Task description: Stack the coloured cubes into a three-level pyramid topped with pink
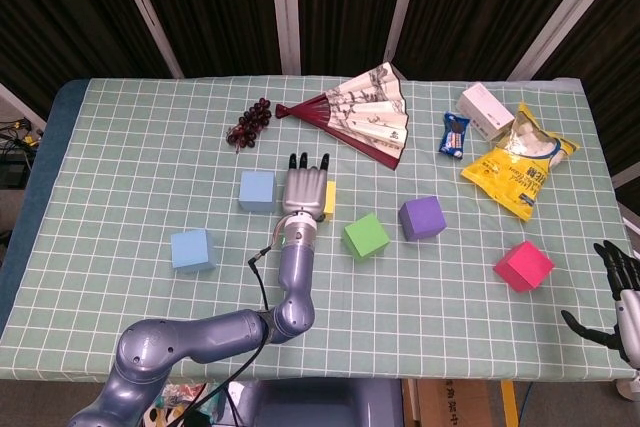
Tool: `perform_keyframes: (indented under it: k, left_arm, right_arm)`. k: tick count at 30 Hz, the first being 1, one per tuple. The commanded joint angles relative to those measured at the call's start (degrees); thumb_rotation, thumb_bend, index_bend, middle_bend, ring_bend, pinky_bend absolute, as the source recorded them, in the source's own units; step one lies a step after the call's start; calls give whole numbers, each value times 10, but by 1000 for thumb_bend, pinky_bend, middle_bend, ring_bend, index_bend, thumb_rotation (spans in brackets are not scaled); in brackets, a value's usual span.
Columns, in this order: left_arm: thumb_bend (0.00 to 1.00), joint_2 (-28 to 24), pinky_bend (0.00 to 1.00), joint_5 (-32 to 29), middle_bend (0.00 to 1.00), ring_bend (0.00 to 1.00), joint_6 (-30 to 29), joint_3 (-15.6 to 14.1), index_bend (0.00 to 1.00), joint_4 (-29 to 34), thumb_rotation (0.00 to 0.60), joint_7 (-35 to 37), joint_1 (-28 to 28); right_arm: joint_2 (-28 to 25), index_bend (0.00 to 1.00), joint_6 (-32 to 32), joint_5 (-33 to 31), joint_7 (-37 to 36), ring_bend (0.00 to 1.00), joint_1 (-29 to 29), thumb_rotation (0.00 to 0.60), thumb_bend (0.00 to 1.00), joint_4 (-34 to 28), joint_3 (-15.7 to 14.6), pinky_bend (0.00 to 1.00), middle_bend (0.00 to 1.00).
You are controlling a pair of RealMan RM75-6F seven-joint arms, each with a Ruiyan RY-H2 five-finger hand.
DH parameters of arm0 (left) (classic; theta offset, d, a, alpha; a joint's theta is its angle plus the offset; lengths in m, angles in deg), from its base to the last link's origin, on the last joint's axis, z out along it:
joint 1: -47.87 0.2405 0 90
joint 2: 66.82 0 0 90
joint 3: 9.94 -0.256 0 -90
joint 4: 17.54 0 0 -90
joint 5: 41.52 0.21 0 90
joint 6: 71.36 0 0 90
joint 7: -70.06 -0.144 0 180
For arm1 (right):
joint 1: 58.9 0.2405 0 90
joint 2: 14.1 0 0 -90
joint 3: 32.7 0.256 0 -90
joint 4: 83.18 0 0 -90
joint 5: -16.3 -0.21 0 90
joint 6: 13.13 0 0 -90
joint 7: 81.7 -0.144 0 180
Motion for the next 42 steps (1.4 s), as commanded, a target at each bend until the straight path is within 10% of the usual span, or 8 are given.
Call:
perform_keyframes:
  k: [1,32,42]
  left_arm:
    - [247,0,0,1,449,64,0,1,11,0,600,1,0]
    - [247,5,0,4,433,64,1,3,12,-2,600,7,5]
    - [232,1,0,6,191,38,3,0,0,5,600,5,10]
  right_arm:
    - [0,0,0,0,0,0,0,600,236,0,0,0,0]
    - [-1,0,-1,0,-2,0,0,600,237,-1,0,0,0]
    - [-1,0,-1,-1,-2,0,0,600,236,-2,0,0,0]
